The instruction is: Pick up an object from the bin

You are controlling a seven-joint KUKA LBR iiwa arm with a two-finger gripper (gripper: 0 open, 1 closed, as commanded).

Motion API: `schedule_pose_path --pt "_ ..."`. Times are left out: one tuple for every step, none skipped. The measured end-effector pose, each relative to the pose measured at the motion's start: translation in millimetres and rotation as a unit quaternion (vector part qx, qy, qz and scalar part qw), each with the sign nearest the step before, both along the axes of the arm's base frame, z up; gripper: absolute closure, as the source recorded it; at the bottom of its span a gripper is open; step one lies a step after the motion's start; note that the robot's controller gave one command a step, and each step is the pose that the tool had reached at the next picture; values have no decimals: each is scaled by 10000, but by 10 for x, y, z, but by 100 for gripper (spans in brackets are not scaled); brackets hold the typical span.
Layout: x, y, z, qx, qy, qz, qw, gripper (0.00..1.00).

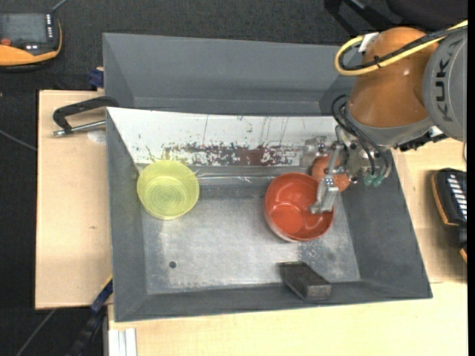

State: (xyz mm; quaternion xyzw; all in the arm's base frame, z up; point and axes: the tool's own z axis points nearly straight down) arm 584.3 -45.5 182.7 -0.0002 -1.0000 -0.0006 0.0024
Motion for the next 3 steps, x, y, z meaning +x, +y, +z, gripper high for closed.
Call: schedule_pose_path --pt "155 -218 -1112 5 23 26 10000 0" --pt "182 -209 -1051 6 -24 32 10000 100" --pt "-6 -273 220 5 -89 -208 9997 100"
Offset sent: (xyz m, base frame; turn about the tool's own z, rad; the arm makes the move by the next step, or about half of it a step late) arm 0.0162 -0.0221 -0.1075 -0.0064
